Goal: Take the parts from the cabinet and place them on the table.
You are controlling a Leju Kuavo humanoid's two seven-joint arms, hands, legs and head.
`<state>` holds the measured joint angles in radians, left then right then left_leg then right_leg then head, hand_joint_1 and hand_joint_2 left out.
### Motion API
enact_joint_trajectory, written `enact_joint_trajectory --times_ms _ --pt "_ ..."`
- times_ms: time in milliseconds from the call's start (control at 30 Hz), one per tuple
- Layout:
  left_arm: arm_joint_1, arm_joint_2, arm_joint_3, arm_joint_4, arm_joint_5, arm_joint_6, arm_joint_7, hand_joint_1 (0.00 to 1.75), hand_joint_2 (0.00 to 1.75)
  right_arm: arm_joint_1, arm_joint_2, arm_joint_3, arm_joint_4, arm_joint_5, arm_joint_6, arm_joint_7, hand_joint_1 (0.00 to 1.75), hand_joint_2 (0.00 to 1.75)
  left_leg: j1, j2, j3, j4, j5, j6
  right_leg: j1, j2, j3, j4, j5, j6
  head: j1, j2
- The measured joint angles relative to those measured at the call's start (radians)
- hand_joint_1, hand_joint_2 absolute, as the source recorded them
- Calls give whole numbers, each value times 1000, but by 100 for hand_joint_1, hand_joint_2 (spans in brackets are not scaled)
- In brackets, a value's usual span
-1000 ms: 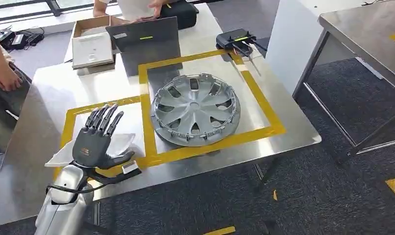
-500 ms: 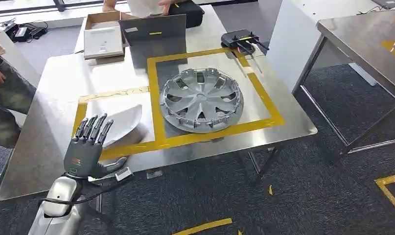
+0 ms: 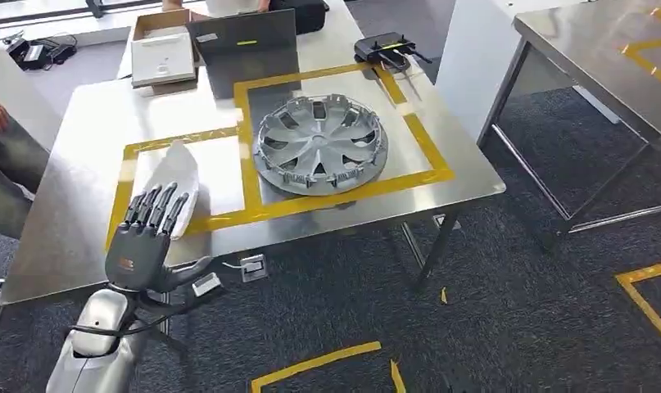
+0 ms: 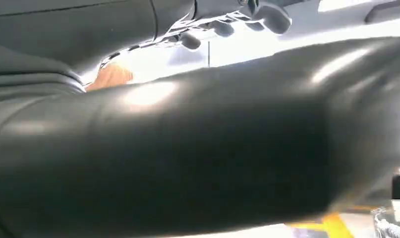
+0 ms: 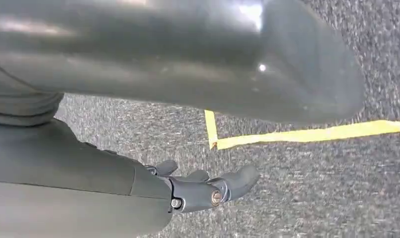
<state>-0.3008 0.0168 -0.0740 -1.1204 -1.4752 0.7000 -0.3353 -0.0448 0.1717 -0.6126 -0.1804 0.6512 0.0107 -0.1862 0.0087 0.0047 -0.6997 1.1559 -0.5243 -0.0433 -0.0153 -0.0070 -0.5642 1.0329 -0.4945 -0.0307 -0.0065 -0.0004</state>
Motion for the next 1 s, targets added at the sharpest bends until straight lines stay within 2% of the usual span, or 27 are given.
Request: enact_joint_trajectory --times_ms 33,67,100,133,167,200,233,267,300,367,400,433,467,533,567,600,633,667,700,733,767,800,867,900,933,967,1000 --pt "-7 0 -3 4 0 0 5 0 0 0 0 0 0 -1 1 -1 0 0 1 0 -21 80 -47 -5 0 -2 -13 1 10 1 0 0" --pt "-9 0 -6 7 0 0 10 0 0 0 0 0 0 -2 0 -1 0 0 1 0 -36 148 -74 -7 0 -5 -26 1 20 1 0 0" --pt "-10 0 -9 11 0 0 16 0 0 0 0 0 0 -4 0 0 0 0 1 0 -33 179 -72 -8 0 -6 -38 1 29 3 0 0" --pt "-11 0 -12 13 0 0 21 0 0 0 0 0 0 -6 0 1 0 0 2 0 -12 168 -47 -7 0 -6 -50 2 37 5 0 0" --pt "-13 0 -15 15 0 0 22 0 0 0 0 0 0 -8 0 1 0 0 3 0 30 117 -11 -6 -1 -7 -61 2 47 9 0 0" --pt "-16 0 -16 15 0 0 24 0 0 -1 0 0 0 -8 0 1 0 0 3 0 89 32 21 -3 -2 -7 -71 2 55 13 0 0" --pt "-20 0 -17 15 0 0 26 0 0 -2 1 0 0 -9 1 1 0 0 3 0 153 -64 29 0 -2 -7 -77 2 62 18 0 0" --pt "-25 -1 -18 15 0 0 28 0 0 -2 1 0 0 -10 1 1 0 0 -2 -2 196 -126 -5 4 1 -7 -86 1 70 26 0 0" --pt "-27 -1 -21 14 0 0 31 0 0 -2 1 0 0 -10 1 1 0 0 -7 -6 198 -144 -6 11 -1 -7 -86 -1 80 31 2 0" --pt "-27 -1 -23 16 -1 0 36 0 0 -1 1 0 0 -9 4 1 0 0 -12 -6 188 -141 5 20 -3 -7 -84 -11 97 40 -1 0" --pt "-27 -1 -24 16 -1 0 38 0 0 1 1 0 0 -9 4 1 0 0 -9 -5 183 -146 14 33 1 -6 -85 -15 105 49 0 0" --pt "-28 -2 -28 17 -1 0 39 0 0 2 1 0 0 -9 5 1 0 0 -2 1 179 -152 25 48 -5 -3 -93 -5 84 54 0 0" --pt "-29 -1 -31 17 -1 0 40 0 0 2 1 0 0 -8 6 3 0 0 -3 -1 169 -153 32 56 -2 -1 -106 30 40 57 2 0" --pt "-30 -2 -32 18 -1 0 42 0 0 2 1 0 0 -8 7 7 0 0 -6 0 145 -147 48 67 -2 1 -155 181 -67 61 4 0" --pt "-29 -2 -34 19 -1 0 43 0 0 2 1 0 0 -8 7 8 0 0 -8 0 133 -145 56 69 -1 1 -177 255 -102 62 4 0" --pt "-29 -2 -35 21 -1 0 45 0 0 3 1 0 0 -8 7 8 0 0 -10 0 120 -141 64 70 0 2 -184 305 -108 61 4 0" --pt "-28 -1 -35 24 -1 0 48 0 0 3 1 0 0 -8 7 9 0 0 -12 -1 107 -137 70 70 1 2 -169 305 -87 58 4 0" --pt "-28 -1 -37 25 -1 0 50 0 0 3 0 0 0 -8 7 9 0 0 -13 -1 95 -132 76 68 3 2 -132 261 -51 54 4 0" --pt "-29 -1 -38 26 -1 0 50 0 0 3 1 0 0 -8 8 9 0 0 -14 -2 84 -127 81 67 5 3 -75 181 -16 48 4 0" --pt "-29 -1 -39 26 -1 0 51 0 0 2 0 0 0 -7 8 9 0 0 -14 -2 78 -122 85 64 8 5 -12 90 1 39 4 0" --pt "-29 -1 -39 27 -1 0 51 0 0 0 -2 0 0 -6 8 9 0 0 -16 -1 70 -120 89 59 13 9 33 15 -35 28 3 0" --pt "-30 0 -40 27 -1 0 52 0 0 0 -2 0 0 -6 9 8 0 0 -16 -1 69 -119 96 52 17 10 44 -6 -33 28 3 0" --pt "-31 0 -41 28 -1 0 53 0 0 0 -2 0 0 -5 10 9 0 0 -13 -1 67 -125 114 42 21 11 33 -7 -22 21 5 0" --pt "-30 0 -41 29 -1 0 53 0 0 1 -2 0 0 -5 10 10 0 0 -15 -2 66 -130 123 36 19 10 29 -12 -12 14 5 0" --pt "-29 5 -41 30 -1 0 53 0 0 0 0 0 0 -5 10 9 0 0 -14 -4 60 -124 113 30 7 4 23 -21 3 10 6 0" --pt "-30 6 -42 31 -1 0 52 0 0 -2 0 -1 0 -5 10 10 0 0 -14 -6 50 -106 73 22 7 4 14 -23 13 5 4 0" --pt "-31 8 -42 32 -1 0 53 0 0 -3 0 -1 0 -5 10 10 0 0 -10 -6 33 -49 11 15 5 3 1 -23 24 -1 2 0"
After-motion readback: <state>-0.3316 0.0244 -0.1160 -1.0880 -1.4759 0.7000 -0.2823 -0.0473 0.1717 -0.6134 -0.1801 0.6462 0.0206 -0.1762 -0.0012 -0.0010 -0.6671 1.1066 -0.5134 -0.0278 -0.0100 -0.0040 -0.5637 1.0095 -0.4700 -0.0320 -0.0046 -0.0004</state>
